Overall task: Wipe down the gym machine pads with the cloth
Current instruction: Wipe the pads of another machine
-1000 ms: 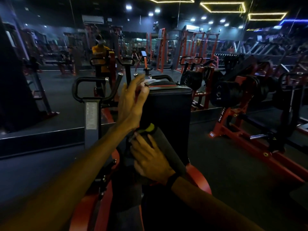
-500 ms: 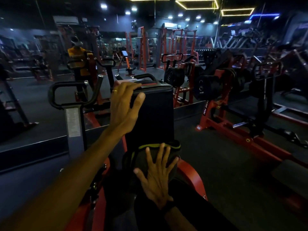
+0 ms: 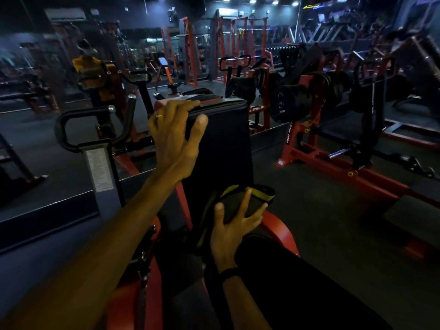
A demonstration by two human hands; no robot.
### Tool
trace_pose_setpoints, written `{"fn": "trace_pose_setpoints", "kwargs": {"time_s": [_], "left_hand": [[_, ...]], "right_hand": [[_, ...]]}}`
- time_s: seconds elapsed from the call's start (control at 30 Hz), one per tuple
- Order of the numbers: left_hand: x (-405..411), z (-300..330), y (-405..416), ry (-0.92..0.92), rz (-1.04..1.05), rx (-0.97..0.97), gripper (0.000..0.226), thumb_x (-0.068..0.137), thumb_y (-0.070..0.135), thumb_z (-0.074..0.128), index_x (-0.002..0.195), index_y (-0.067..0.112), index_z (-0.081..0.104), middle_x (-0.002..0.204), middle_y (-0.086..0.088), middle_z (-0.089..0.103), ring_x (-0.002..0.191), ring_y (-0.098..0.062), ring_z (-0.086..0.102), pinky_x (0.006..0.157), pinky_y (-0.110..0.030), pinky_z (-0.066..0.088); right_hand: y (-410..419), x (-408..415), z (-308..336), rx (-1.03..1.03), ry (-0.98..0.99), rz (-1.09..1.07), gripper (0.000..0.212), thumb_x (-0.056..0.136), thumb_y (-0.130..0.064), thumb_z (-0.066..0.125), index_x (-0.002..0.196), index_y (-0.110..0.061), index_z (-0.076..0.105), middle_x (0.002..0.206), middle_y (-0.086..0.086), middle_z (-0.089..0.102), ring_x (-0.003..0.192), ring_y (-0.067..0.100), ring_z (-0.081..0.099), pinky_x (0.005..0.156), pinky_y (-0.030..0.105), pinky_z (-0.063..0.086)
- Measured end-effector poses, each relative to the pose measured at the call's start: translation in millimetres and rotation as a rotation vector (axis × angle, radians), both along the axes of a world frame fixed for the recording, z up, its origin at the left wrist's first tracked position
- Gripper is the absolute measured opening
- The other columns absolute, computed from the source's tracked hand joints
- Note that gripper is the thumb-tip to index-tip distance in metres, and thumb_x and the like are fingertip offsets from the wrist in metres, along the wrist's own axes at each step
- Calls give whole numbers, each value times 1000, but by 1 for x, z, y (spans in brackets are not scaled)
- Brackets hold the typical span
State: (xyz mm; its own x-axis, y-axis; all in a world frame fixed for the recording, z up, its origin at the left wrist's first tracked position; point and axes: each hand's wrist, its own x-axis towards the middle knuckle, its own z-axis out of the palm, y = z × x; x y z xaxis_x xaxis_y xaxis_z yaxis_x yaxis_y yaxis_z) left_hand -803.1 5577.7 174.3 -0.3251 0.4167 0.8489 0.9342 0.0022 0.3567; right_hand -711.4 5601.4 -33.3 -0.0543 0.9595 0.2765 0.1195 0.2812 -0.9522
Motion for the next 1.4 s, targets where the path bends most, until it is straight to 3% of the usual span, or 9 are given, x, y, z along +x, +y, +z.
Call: {"fn": "trace_pose_setpoints", "kwargs": {"time_s": [0.1,0.23,0.37,0.5,0.63,0.87,1.1,1.23,1.4], "left_hand": [[1,1,-2,-28,-19,-33,62,95,60,31,131,19,61,130,1,52,129,-17,42,112,-47,19],[1,-1,1,-7,-18,-33,64,93,63,35,131,18,59,128,-1,50,128,-16,42,111,-51,20],[-1,1,-2,-2,-14,-74,67,93,66,30,134,21,57,129,2,47,127,-15,40,110,-56,19],[-5,4,-10,8,-3,-112,65,94,65,26,137,26,54,131,6,46,122,1,30,113,-58,14],[-4,6,-14,7,3,-131,63,95,64,25,138,28,53,130,12,41,119,12,23,115,-56,11],[-6,0,-12,6,-25,-138,62,95,65,27,140,29,48,137,9,39,124,8,22,111,-46,15],[-3,0,-8,-39,-35,-123,66,93,68,25,140,30,48,139,10,38,129,4,22,107,-35,11],[1,4,-13,-61,-37,-154,67,92,72,22,141,32,47,140,17,35,132,0,29,108,-37,15],[13,22,-11,-401,-122,-146,79,77,79,21,148,45,24,149,28,21,137,9,17,111,-29,6]], "right_hand": [[34,4,9,-95,221,-72,87,75,-89,42,150,-46,29,168,7,4,154,26,9,123,53,18],[-9,-13,3,-40,155,-188,86,85,-86,31,153,-33,29,164,18,18,148,37,21,121,52,22],[-78,-40,-9,-70,-2,-88,92,81,-88,40,158,-46,13,167,8,-2,153,34,4,119,57,15],[-38,-22,-16,5,-78,-104,94,79,-92,32,157,-41,22,168,7,-1,151,38,7,117,60,14],[15,-5,0,-50,112,-140,91,80,-89,29,153,-35,27,164,14,20,148,39,20,120,50,19],[61,18,35,-93,99,41,98,79,-84,22,160,-28,17,162,9,30,147,33,28,117,46,22],[89,17,117,152,166,271,86,89,-80,32,159,-32,18,163,-4,28,144,8,28,117,34,24],[106,8,169,281,157,316,75,94,-68,39,157,-29,26,160,-2,35,145,14,33,115,32,26],[119,-2,203,521,42,283,85,87,-80,35,151,-24,40,151,5,45,139,25,40,114,52,34]]}}
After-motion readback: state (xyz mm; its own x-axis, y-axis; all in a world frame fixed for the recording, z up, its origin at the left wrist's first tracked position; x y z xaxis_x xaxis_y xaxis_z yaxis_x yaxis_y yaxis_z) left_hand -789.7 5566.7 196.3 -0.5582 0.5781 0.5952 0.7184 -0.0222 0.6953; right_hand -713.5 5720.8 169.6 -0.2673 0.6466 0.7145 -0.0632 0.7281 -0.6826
